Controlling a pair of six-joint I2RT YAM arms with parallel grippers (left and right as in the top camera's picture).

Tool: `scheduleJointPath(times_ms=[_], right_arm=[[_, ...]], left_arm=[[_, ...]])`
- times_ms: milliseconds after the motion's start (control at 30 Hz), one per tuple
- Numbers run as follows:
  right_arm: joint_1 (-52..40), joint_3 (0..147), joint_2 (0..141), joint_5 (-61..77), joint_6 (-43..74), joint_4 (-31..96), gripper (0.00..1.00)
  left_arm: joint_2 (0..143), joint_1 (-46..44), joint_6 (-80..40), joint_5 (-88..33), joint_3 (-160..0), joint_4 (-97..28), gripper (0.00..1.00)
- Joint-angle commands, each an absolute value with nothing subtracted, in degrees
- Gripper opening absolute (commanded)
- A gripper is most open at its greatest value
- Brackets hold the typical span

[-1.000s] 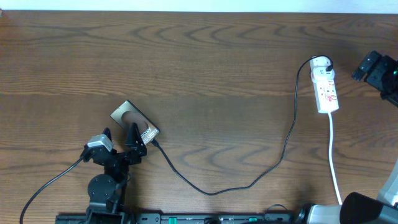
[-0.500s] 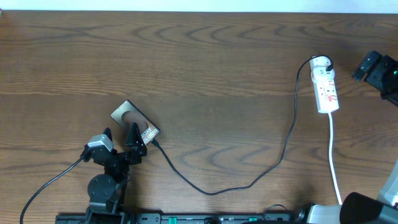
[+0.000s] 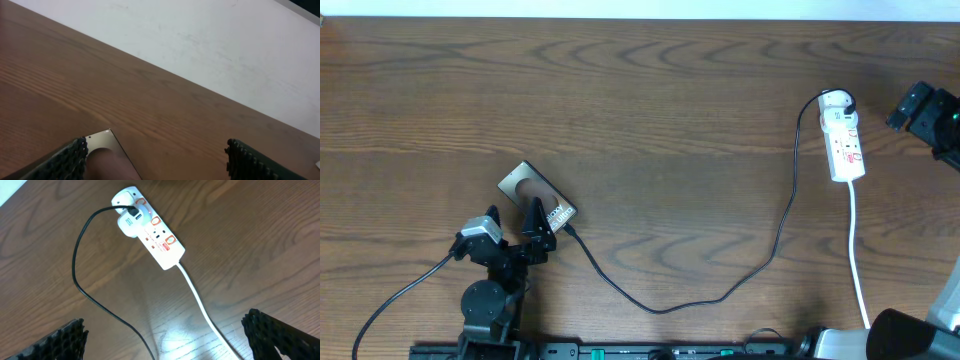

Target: Plug charger to phone and switch on socket

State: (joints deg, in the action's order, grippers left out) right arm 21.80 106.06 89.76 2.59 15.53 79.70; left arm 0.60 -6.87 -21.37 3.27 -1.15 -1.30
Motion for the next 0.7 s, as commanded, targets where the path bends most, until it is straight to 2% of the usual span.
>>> scheduleJointPath(times_ms=[0,667], right_arm=[[21.7,106.2,89.2,2.0,16.1,79.7,0.99],[21.7,106.2,89.2,2.0,16.1,79.7,0.99]], left_arm=[[0.2,-7.0,-21.6,3.5,-0.3,-3.9,0.86],[0.2,-7.0,-21.6,3.5,-0.3,-3.9,0.86]])
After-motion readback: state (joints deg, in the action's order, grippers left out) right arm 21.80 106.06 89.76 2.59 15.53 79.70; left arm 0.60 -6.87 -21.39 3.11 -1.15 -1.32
